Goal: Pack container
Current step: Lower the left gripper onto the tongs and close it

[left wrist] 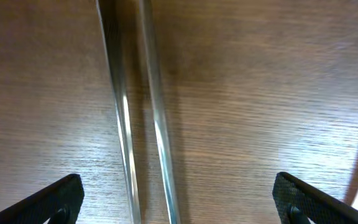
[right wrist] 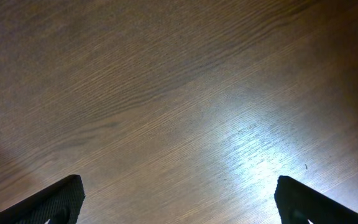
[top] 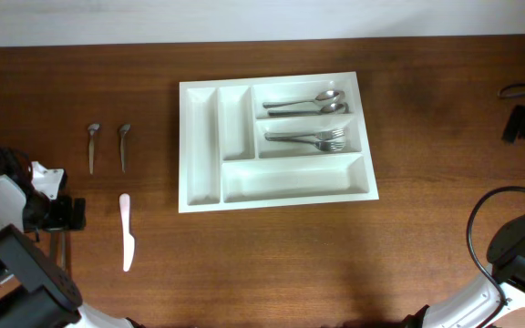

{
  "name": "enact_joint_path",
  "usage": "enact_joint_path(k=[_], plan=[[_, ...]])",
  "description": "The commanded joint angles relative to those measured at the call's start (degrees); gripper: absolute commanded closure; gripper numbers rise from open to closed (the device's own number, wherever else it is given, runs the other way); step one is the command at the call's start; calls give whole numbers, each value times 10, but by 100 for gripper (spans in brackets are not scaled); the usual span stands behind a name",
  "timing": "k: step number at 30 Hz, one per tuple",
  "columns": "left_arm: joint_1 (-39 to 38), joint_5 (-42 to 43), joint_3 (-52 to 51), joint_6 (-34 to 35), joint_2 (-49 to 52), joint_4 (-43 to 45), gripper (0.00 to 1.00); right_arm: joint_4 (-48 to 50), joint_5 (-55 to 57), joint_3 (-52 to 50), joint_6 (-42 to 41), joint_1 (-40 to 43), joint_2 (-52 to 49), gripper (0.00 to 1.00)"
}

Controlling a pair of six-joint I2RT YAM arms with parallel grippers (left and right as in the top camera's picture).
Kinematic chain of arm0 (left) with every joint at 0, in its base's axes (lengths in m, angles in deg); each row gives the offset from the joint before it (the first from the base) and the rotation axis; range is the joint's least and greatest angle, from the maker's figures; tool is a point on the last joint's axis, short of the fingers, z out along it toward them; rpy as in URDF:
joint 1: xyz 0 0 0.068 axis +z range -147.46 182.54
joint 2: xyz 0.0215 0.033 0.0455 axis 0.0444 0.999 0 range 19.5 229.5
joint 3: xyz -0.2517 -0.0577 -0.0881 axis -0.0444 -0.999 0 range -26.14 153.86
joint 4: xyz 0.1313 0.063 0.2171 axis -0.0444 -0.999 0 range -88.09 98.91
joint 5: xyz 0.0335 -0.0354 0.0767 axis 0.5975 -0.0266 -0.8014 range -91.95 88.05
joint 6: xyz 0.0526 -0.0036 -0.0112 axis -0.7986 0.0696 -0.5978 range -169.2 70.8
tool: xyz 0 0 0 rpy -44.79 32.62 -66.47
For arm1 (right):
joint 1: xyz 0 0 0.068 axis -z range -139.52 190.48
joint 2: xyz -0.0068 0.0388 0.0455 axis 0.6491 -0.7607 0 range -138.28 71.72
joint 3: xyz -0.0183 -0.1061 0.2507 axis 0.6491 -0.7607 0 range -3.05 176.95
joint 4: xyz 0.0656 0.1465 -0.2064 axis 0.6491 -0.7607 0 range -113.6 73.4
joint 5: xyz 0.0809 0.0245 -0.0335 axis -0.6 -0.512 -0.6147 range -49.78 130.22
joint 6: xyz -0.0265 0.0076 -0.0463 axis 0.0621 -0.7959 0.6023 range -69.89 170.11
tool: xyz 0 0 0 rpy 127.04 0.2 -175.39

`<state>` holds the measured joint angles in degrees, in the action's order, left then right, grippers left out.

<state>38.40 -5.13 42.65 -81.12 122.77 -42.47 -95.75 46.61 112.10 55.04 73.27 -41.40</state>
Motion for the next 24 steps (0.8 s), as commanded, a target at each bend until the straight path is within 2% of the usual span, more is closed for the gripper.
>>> enact_joint_path(k=[1, 9, 14, 19, 24], plan=[[21, 11, 8, -9, 13, -2, 1, 2, 1, -2, 2, -2, 2, 1], [52, 69, 6, -9, 13, -5, 1, 2, 1, -2, 2, -2, 2, 1], [52, 69, 6, -37, 13, -2, 1, 2, 1, -2, 2, -2, 2, 1], [52, 62, 6, -37, 15, 16, 1, 2, 1, -2, 2, -2, 2, 1], [52, 20, 6, -31, 23, 21, 1, 2, 1, -2, 2, -2, 2, 2]])
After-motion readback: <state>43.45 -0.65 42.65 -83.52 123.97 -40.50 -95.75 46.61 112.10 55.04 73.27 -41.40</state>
